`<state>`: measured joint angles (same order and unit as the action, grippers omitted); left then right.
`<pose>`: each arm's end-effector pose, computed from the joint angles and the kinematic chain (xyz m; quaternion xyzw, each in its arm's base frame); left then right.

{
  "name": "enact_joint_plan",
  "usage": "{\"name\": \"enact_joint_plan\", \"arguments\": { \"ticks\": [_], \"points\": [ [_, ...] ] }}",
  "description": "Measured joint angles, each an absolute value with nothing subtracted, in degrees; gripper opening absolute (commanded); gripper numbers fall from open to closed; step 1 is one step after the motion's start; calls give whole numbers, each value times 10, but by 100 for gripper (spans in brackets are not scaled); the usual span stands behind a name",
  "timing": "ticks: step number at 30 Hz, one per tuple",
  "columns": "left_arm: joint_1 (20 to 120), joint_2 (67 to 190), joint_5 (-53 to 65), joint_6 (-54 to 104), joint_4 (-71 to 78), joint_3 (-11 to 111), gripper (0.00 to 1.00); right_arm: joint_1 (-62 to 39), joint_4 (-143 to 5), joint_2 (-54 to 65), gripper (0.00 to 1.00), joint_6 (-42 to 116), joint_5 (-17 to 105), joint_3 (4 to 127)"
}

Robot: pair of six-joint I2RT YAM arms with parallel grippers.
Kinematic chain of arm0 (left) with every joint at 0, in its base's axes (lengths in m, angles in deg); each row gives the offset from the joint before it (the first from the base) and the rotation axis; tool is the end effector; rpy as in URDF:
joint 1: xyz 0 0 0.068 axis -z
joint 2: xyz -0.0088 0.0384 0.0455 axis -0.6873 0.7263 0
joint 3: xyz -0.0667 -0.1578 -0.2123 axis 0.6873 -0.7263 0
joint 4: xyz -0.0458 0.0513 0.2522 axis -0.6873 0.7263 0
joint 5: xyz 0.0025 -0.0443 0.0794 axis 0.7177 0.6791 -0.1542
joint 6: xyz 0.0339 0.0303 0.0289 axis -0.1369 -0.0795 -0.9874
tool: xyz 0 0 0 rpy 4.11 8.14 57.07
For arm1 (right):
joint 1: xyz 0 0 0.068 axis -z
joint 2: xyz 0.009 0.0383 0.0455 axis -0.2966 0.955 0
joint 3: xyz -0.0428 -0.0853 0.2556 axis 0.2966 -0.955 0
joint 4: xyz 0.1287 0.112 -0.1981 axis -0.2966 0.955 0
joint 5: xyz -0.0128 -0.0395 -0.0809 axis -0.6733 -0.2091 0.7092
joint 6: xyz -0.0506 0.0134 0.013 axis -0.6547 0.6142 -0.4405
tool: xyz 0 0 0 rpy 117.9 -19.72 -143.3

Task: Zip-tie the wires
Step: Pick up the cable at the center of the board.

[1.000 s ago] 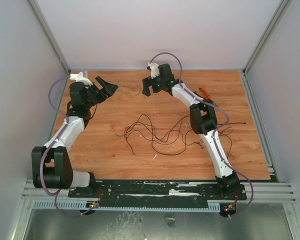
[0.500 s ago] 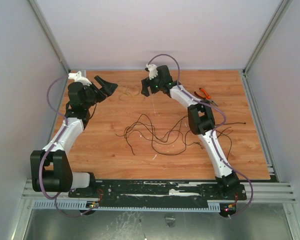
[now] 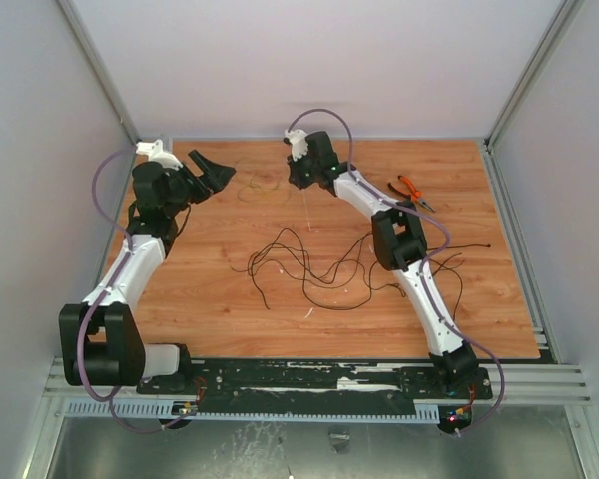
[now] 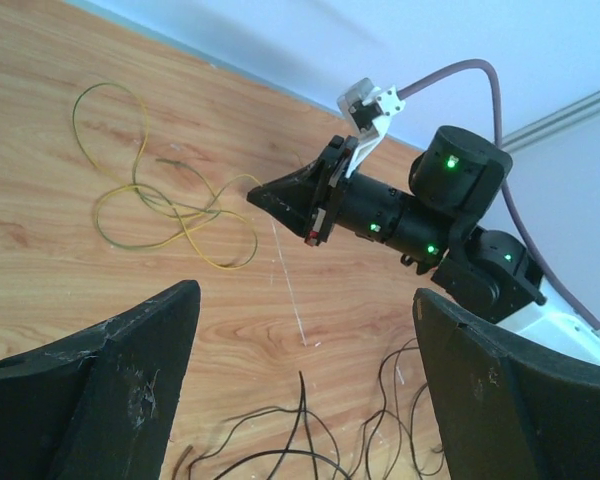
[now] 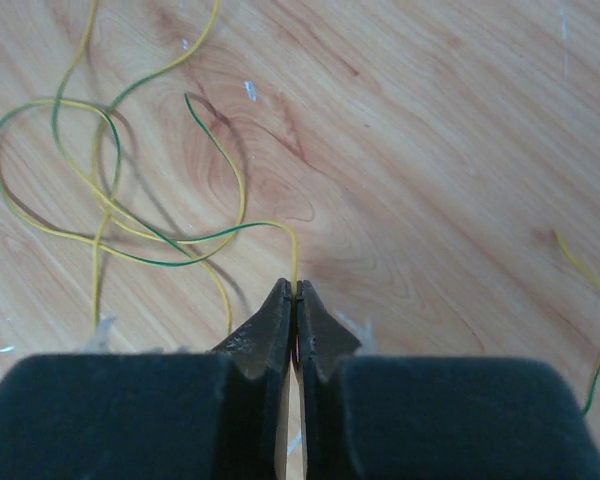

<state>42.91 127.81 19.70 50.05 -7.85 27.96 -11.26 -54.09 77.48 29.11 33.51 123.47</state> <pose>0.3019 -0.0105 0.3024 -0.1263 0.7561 -0.3319 0.5498 0.5171 0.2933 0.1461 -0.2923 0.8296 0.2419 0.4097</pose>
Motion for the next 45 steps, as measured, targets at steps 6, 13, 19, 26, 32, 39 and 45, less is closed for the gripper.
{"name": "enact_joint_plan", "arguments": {
  "ticks": [6,13,19,26,32,39,45],
  "points": [
    [417,1257,221,480,-55,300,94,-114,-513,704,0,284,356,1228],
    [409,1223,250,465,-52,314,92,-114,-505,513,0,286,365,1228],
    [410,1231,305,469,-78,315,91,-114,-533,370,0,300,362,1242],
    [446,1281,279,435,-86,319,90,-115,-529,327,0,314,353,1244],
    [494,1386,238,410,-76,326,89,-115,-502,325,0,314,364,1229],
    [570,1467,220,378,-50,385,89,-115,-487,301,0,311,395,1201],
    [617,1506,213,330,-29,429,88,-115,-488,276,0,308,414,1173]
  ]
}}
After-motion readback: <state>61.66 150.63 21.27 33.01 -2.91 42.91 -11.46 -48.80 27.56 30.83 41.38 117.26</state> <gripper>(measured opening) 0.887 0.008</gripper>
